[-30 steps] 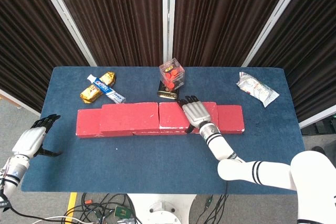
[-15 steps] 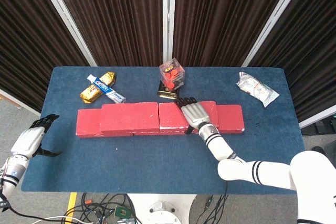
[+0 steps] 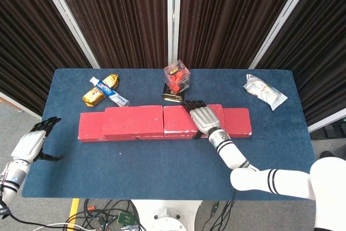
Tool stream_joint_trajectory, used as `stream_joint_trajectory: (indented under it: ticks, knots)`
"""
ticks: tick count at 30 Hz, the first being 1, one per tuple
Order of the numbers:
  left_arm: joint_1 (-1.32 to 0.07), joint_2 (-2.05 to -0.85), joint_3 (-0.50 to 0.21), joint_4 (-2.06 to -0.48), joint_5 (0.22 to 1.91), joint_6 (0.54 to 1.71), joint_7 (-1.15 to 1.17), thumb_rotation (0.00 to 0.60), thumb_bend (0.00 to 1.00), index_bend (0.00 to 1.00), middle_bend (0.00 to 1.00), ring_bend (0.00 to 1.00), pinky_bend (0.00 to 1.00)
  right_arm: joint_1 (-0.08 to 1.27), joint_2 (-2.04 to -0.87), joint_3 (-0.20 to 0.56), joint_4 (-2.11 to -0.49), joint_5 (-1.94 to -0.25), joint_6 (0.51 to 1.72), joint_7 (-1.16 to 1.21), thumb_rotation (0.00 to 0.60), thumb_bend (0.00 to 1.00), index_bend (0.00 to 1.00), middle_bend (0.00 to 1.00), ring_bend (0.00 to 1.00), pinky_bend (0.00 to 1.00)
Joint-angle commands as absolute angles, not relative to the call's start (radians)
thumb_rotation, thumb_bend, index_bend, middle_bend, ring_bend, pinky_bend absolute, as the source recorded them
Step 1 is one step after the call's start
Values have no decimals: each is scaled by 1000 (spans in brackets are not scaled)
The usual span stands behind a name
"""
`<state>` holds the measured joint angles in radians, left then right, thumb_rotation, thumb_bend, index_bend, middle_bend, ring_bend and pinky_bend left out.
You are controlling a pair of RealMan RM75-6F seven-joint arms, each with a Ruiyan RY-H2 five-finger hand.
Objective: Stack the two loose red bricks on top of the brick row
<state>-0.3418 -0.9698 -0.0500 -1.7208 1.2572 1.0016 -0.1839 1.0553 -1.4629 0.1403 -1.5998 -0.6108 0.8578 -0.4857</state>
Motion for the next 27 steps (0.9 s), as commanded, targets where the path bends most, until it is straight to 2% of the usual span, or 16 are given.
stream_joint_trajectory:
  ticks: [1,7,13,19,27]
  knots:
    - [-334,-971,-56,-1727,1268,1028,-185,600,0,0,0,0,0,997,-1360,138,-1725,-698,928,-451,600,0,0,0,0,0]
    - [-303,-977,-61,-1744,1308,1117,-177,600,0,0,0,0,0,836,-1202,79,-1888,-974,1138,-393,600,0,0,0,0,0]
    - [-241,-1019,-50,-1717,1425,1295,-130,600,0,0,0,0,0,624,-1081,-69,-1963,-1241,1356,-364,600,0,0,0,0,0]
    - [-176,-1040,-20,-1698,1506,1424,-64,600,0,0,0,0,0,433,-1055,-184,-1921,-1389,1505,-329,600,0,0,0,0,0]
    - [-121,-1032,30,-1716,1555,1473,6,600,0,0,0,0,0,242,-1086,-224,-1819,-1479,1650,-262,600,0,0,0,0,0]
